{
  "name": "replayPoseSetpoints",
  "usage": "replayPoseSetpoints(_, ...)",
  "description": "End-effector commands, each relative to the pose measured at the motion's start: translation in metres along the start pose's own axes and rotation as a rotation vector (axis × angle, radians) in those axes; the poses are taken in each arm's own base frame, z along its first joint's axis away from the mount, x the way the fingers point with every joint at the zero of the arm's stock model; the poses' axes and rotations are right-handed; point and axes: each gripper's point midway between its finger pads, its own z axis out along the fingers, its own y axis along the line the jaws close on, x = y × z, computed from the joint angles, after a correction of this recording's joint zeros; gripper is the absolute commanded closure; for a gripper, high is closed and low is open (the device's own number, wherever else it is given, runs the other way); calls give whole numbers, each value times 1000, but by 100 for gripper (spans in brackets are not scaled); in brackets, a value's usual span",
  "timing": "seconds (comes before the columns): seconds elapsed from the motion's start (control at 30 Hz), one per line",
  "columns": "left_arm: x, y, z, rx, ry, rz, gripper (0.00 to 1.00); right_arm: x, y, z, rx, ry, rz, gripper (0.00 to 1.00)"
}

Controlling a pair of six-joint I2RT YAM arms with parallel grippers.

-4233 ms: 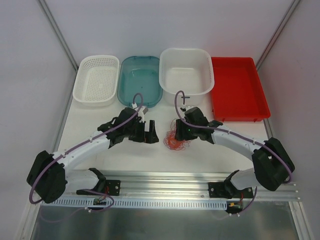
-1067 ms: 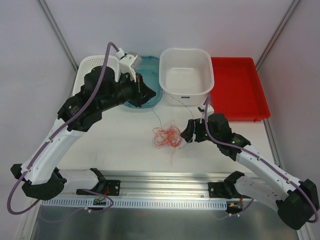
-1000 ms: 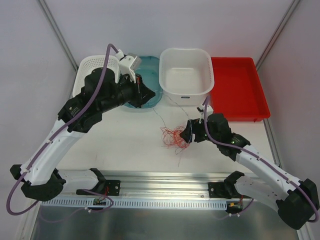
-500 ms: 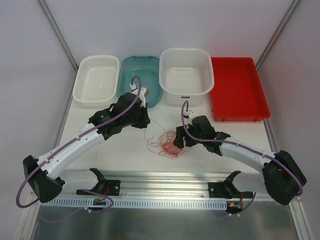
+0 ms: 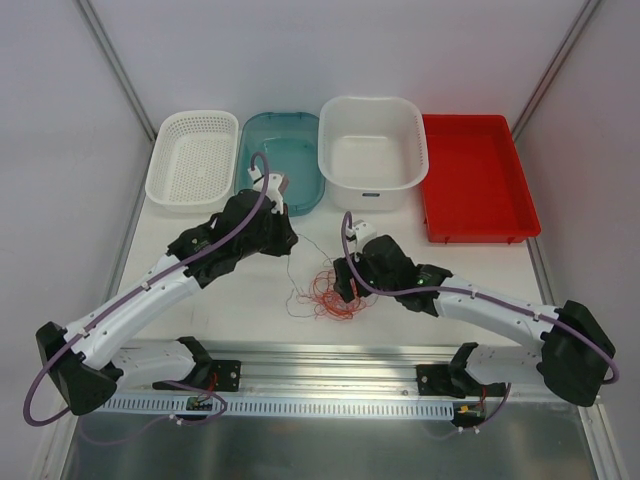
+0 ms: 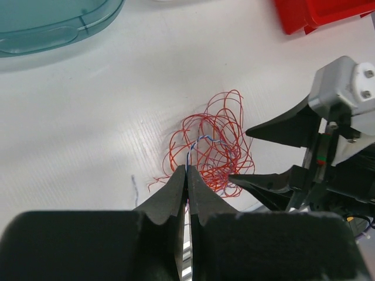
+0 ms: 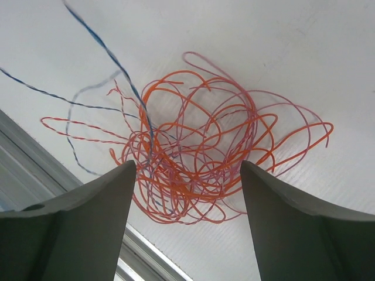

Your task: Untangle the cables

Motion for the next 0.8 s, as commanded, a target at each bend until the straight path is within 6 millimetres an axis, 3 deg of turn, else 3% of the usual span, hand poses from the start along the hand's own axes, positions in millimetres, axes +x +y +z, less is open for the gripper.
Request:
replayPoseSetpoints(0.0,-4,2,-2,-10,-42,-14,100,-18,6,-12,7,-29,-59,24)
replayPoseSetpoints(0.23,-7,7,-8,-23,-66,-1,100,14,21,15,-53,102,-109,25)
replayPoseSetpoints(0.4,-13,14,-13,-55,-95,25,100,36,3,32,40,163,-119,33)
replayPoseSetpoints(0.5,-16,25,-18,-98,-114,42,100,40,-11,32,111,169,-127,46)
replayPoseSetpoints(0.67,-30,63,-36,-203,-160,17,100,49,-38,24,215,188,-120,76)
replayPoseSetpoints(0.77,-37,92,-50,-285,-188,-10,100,54,-59,16,288,190,-57,80)
